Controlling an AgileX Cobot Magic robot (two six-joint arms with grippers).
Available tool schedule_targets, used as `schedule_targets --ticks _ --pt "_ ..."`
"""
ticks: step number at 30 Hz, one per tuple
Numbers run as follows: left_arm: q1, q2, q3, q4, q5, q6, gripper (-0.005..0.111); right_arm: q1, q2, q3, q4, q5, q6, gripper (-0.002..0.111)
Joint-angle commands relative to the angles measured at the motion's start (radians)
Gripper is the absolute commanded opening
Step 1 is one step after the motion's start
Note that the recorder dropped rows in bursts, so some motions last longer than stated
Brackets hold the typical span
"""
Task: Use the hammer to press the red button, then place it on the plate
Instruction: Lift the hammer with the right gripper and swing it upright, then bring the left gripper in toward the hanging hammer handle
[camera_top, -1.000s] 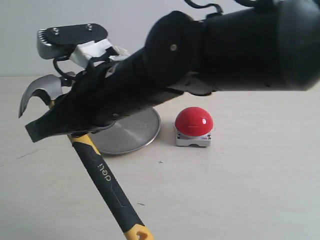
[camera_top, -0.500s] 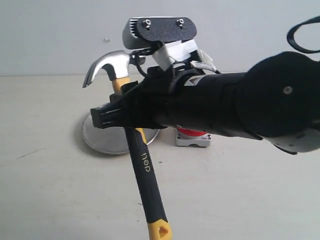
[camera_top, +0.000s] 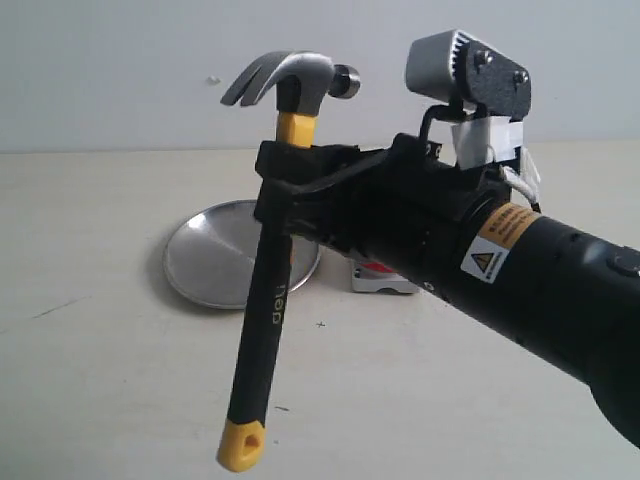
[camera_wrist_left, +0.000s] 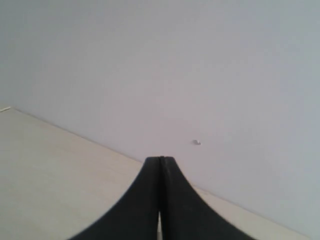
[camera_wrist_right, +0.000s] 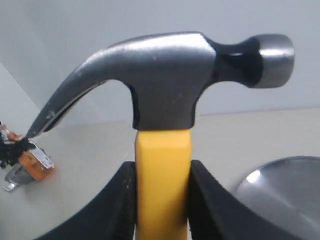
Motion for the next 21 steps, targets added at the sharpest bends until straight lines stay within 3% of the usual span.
schedule_targets --ticks 1,8,11,15,18,21 --pt "0.001 -0.007 0.000 0.002 -0.009 -0.051 0.000 0.001 -0.012 -0.003 -0.022 -0.183 0.066 0.000" --pt "0.001 -0.007 0.000 0.002 -0.047 -0.103 0.000 0.001 0.076 -0.003 -0.013 -0.208 0.074 0.000" --pt "-0.005 -0.003 0.000 0.055 -0.156 -0.105 0.000 0.001 0.147 -0.003 -0.013 -0.274 0.126 0.000" --pt "-0.007 0.178 0.000 0.352 -0.225 -0.301 0.000 0.001 0.210 -0.005 -0.010 -0.349 0.165 0.000" --pt "-0.007 0.399 -0.036 0.702 -0.436 -0.508 0.000 0.001 0.231 -0.005 0.001 -0.382 0.178 0.000" --pt "-0.007 0.645 -0.164 0.990 -0.598 -0.693 0.000 0.001 0.237 -0.005 0.020 -0.383 0.196 0.000"
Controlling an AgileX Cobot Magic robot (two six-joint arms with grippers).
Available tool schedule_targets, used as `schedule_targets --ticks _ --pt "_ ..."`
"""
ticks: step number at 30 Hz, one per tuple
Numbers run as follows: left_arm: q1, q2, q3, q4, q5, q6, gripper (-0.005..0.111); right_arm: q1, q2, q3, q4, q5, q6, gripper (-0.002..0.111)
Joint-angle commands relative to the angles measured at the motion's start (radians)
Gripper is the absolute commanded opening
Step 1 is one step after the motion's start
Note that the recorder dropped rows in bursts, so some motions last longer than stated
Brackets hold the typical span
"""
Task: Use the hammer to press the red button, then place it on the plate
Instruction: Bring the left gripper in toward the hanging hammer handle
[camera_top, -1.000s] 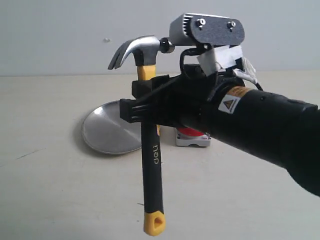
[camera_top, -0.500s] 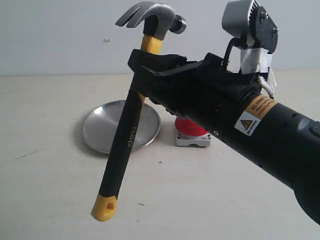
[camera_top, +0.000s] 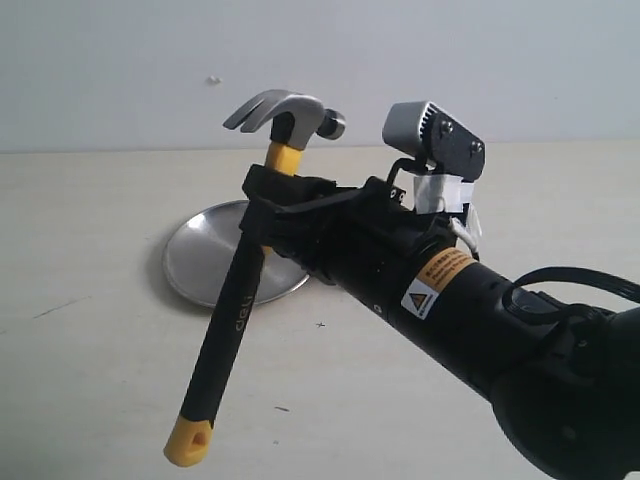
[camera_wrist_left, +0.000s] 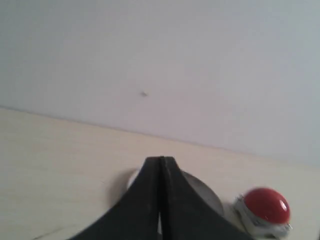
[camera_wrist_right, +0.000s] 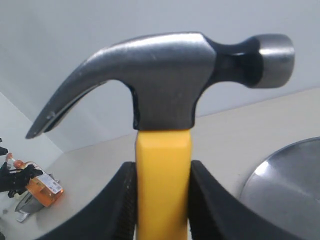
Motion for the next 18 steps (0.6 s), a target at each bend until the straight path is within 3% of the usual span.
schedule_targets --ticks 1,5,9,13,18 --pt "-0.005 0.302 -0.159 0.405 -0.242 -0.263 0.000 0.001 -0.004 -0.009 0.015 -0.101 0.015 0.000" --pt "-0.005 0.506 -0.319 0.704 -0.388 -0.470 0.000 0.001 -0.004 -0.009 0.035 -0.101 0.015 0.000" --pt "-0.005 0.677 -0.415 0.778 -0.531 -0.504 0.003 0.001 -0.004 -0.009 0.061 -0.101 0.023 0.000" --pt "-0.032 0.791 -0.485 0.825 -0.615 -0.502 0.021 0.001 -0.004 -0.009 0.070 -0.098 0.045 0.000" --pt "-0.156 0.878 -0.560 0.873 -0.600 -0.526 0.045 0.001 -0.004 -0.009 0.083 -0.096 0.045 0.000"
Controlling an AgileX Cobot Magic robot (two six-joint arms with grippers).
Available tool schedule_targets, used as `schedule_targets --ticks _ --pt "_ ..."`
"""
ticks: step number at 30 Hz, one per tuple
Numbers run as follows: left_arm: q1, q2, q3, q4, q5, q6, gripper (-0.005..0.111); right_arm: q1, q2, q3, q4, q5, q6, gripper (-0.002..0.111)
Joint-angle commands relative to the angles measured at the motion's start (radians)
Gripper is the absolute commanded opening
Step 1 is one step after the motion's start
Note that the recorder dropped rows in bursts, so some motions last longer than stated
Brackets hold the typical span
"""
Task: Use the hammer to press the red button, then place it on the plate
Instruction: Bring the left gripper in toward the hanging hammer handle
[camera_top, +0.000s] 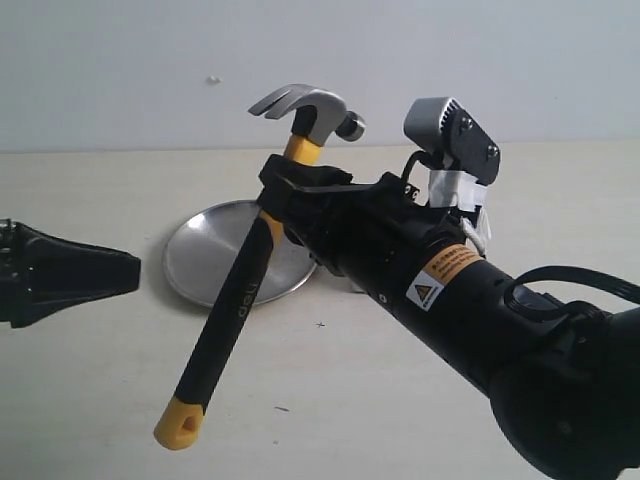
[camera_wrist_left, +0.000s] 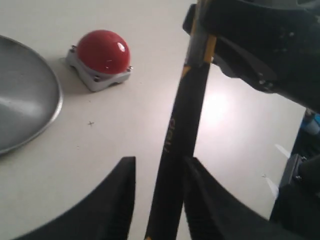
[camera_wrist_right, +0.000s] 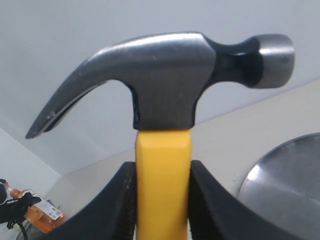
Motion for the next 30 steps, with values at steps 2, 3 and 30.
schedule_targets --ticks 2,3,30 --pt "-0.114 0.069 -0.067 0.020 0.011 -0.019 0.048 0.001 -0.007 -0.009 0.002 -0.078 0.006 0.000" --pt "-0.132 0.076 -0.076 0.020 0.030 -0.016 0.048 0.001 -0.007 -0.009 0.002 -0.076 0.009 0.000" --pt "-0.160 0.099 -0.084 0.020 1.191 0.239 0.047 0.001 -0.007 -0.009 0.009 -0.058 -0.021 0.000"
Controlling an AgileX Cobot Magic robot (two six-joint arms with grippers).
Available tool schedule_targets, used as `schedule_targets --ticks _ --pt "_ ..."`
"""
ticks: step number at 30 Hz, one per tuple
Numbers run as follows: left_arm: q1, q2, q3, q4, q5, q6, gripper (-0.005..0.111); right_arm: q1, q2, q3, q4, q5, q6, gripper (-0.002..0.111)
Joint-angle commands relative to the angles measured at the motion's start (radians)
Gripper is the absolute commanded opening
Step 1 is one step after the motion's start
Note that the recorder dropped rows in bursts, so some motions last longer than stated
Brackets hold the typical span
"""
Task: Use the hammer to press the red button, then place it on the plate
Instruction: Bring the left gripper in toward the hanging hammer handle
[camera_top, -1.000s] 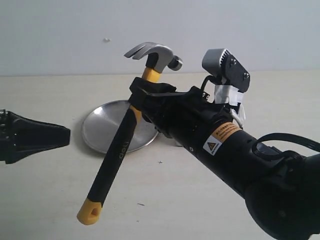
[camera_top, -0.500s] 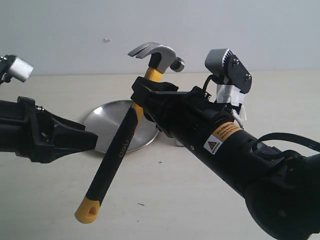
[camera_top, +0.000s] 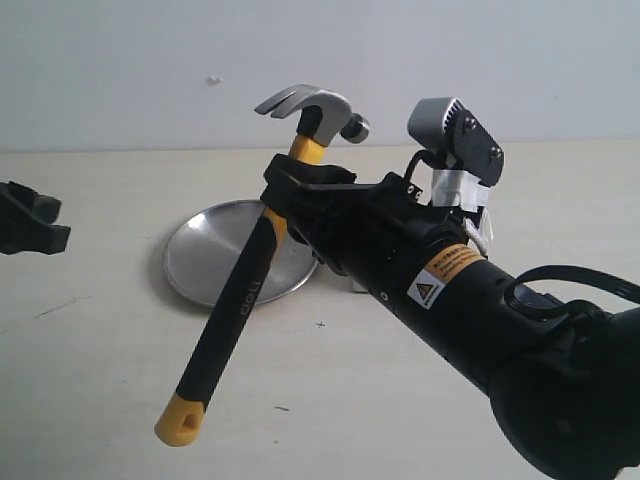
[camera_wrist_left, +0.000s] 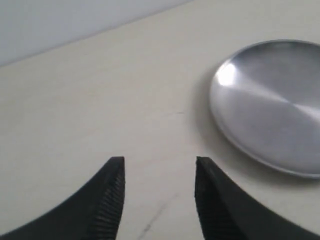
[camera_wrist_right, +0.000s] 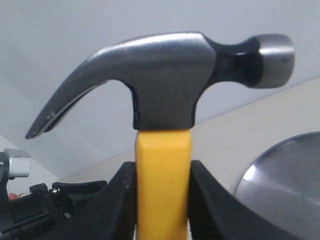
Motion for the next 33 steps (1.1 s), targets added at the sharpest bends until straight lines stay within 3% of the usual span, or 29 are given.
schedule_targets --ticks 1,4,5,6,7,8,10,11,12,13,14,16,18,24,33 --pt "-0.002 -0.007 0.002 -0.009 0.193 0.191 0.047 0.001 -0.007 -0.009 -0.010 -0.060 -0.021 0.000" --pt "-0.002 0.001 0.004 -0.126 0.403 0.449 0.047 0.001 -0.007 -0.009 -0.010 -0.060 -0.021 0.000" --pt "-0.002 0.012 -0.008 -0.270 0.545 0.664 0.047 0.001 -0.007 -0.009 -0.012 -0.060 -0.023 0.000" --pt "-0.002 0.018 -0.030 -0.362 0.593 0.729 0.047 0.001 -0.007 -0.009 -0.012 -0.060 -0.023 0.000" --pt "-0.002 0.034 -0.101 -0.633 0.656 0.891 0.047 0.001 -0.007 -0.009 -0.014 -0.060 -0.023 0.000" --pt "-0.002 0.046 -0.144 -0.786 0.686 0.989 0.047 0.001 -0.007 -0.009 -0.022 -0.060 -0.023 0.000" --pt "-0.002 0.096 -0.268 -1.340 0.796 1.406 0.047 0.001 -0.007 -0.009 -0.046 -0.055 -0.010 0.000" --pt "-0.002 0.105 -0.288 -1.522 0.806 1.529 0.047 0.001 -0.007 -0.009 -0.048 -0.055 0.000 0.000" --pt "-0.002 0.114 -0.293 -1.803 0.801 1.724 0.047 0.001 -0.007 -0.009 -0.046 -0.053 0.020 0.000" --pt "-0.002 0.118 -0.293 -1.958 0.804 1.900 0.047 0.001 -0.007 -0.009 -0.040 -0.053 0.029 0.000" --pt "-0.002 0.120 -0.293 -2.211 0.823 2.171 0.047 0.001 -0.007 -0.009 -0.039 -0.053 0.031 0.000" --pt "-0.002 0.120 -0.291 -2.455 0.858 2.425 0.047 0.001 -0.007 -0.009 -0.037 -0.046 0.038 0.000" --pt "-0.002 0.120 -0.291 -2.540 0.858 2.506 0.052 0.001 -0.007 -0.009 -0.006 -0.028 0.058 0.000" --pt "-0.023 0.120 -0.288 -2.553 0.883 2.600 0.076 0.001 -0.002 -0.009 0.036 0.004 0.058 0.000" --pt "-0.114 0.120 -0.288 -2.633 0.890 2.726 0.077 -0.002 0.023 -0.009 0.076 0.008 0.126 0.000"
